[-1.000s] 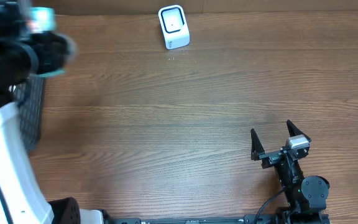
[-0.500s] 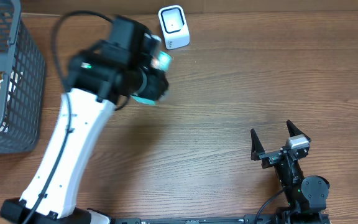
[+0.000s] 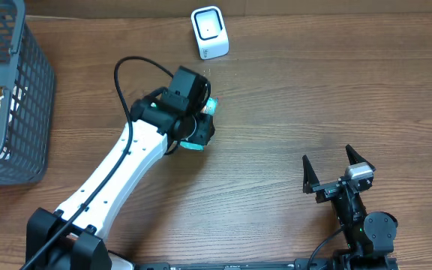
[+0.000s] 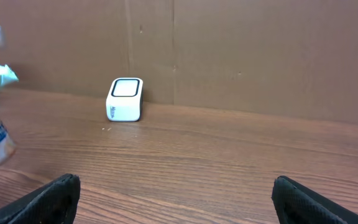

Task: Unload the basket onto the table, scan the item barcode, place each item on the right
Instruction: 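Lift the tissue pack out and carry it to the table centre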

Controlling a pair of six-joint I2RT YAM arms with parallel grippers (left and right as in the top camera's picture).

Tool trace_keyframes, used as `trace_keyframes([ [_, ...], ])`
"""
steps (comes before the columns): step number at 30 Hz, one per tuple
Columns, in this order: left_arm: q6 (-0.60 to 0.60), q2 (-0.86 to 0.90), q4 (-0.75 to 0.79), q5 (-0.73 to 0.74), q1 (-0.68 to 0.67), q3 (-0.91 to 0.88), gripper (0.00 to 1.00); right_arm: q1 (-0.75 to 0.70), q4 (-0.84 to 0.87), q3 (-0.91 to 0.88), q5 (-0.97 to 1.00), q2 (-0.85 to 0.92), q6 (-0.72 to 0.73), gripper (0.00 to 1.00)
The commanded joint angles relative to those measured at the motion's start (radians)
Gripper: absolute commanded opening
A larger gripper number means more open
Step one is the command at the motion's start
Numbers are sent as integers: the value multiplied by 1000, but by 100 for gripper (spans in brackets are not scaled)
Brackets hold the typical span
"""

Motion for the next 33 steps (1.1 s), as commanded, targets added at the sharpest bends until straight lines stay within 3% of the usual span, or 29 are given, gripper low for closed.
trace_keyframes([
  [1,-26,-18,61,-11,-5,-39,43,3,4,-11,0,-10,-5,100],
  [21,-173,-18,146,-40,-10,-128,45,3,4,-11,0,-10,-5,100],
  [33,-212,-10,294,-174,-117,-222,47,3,4,-11,0,-10,-5,100],
])
